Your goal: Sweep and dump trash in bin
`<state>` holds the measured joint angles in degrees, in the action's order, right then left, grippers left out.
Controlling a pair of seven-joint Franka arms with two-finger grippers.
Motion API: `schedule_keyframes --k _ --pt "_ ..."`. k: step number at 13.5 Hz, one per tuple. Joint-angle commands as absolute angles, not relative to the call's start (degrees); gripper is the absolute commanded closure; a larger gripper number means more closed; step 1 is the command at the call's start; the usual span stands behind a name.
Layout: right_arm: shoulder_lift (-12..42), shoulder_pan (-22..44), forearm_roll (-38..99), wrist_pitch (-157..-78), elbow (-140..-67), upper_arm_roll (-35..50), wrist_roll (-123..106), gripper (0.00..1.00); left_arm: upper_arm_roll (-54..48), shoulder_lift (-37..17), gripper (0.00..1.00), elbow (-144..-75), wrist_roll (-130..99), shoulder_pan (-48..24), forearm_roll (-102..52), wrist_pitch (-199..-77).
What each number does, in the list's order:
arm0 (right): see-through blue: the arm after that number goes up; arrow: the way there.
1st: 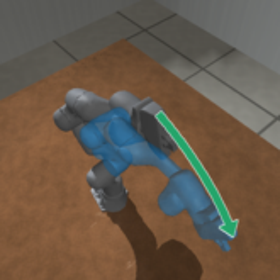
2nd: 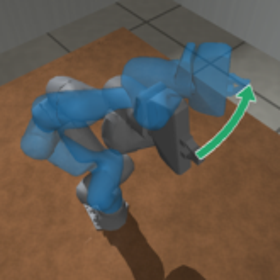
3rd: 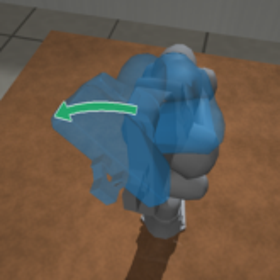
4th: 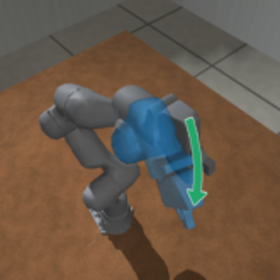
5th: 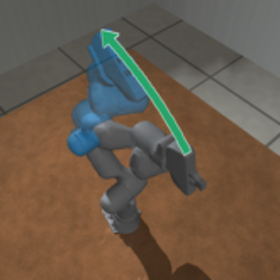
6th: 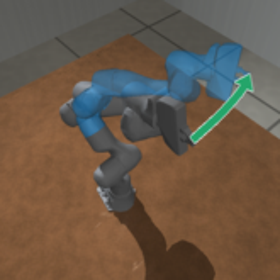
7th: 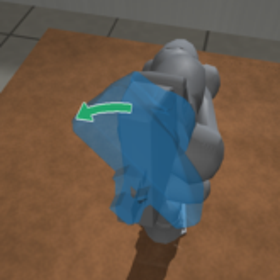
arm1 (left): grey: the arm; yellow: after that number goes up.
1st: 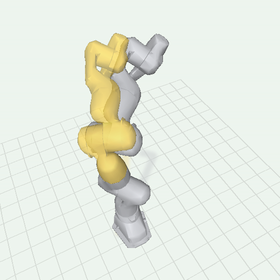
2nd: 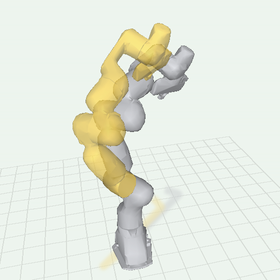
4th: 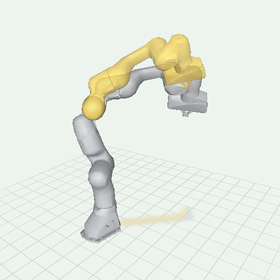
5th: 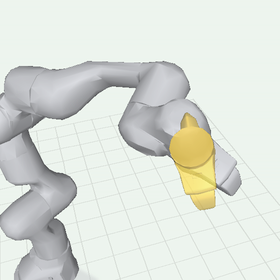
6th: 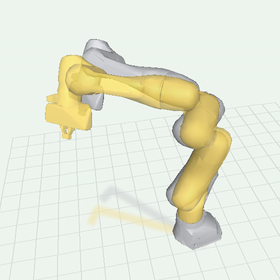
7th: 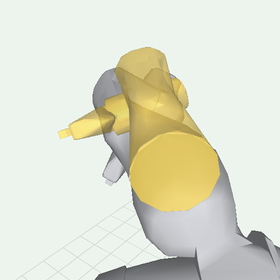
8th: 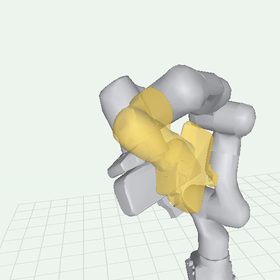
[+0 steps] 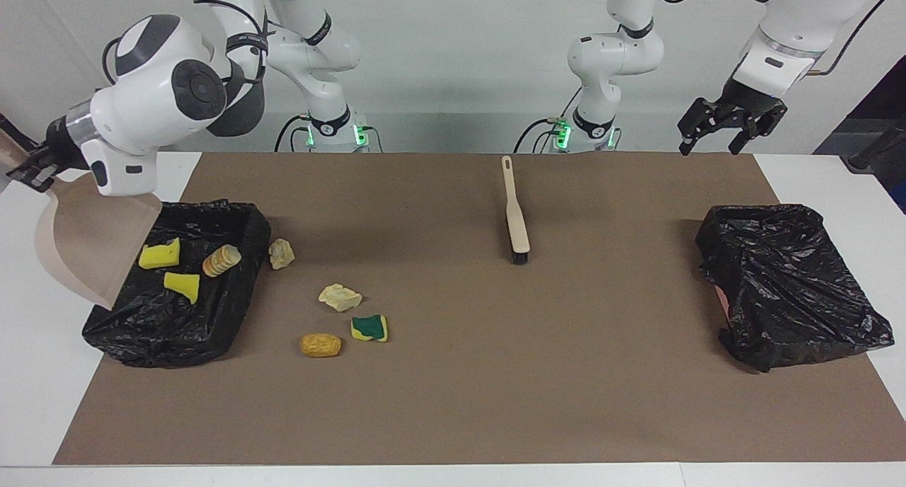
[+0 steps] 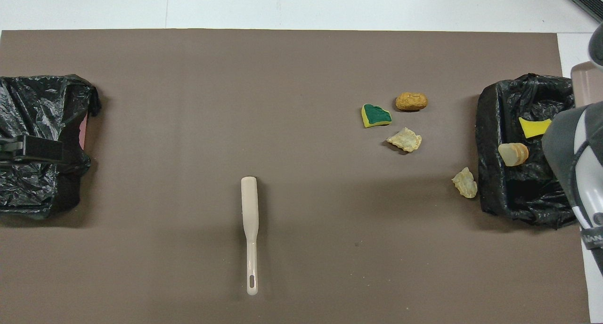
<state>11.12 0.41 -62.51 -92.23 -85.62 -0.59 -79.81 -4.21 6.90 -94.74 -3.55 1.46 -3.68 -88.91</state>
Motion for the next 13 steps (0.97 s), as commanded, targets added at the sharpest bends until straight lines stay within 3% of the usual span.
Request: schedule_keyframes --k 1,8,13 --pt "9.58 0.44 -54.79 -91.58 -85.52 0.44 -79.45 1.0 -4.66 7.29 0.0 -94.31 -3.87 2.2 -2.9 -87.63" --pt "9.05 -0.35 -27.1 -92.81 -85.51 1.32 -77.08 1.0 -4.66 7.29 0.0 -94.31 -3.87 2.2 -2.9 -87.63" --pt "8.7 0.79 -17.77 -94.91 -88.85 1.76 -61.04 1.0 -4.66 7.29 0.0 -94.31 -3.87 2.2 -2.9 -87.63"
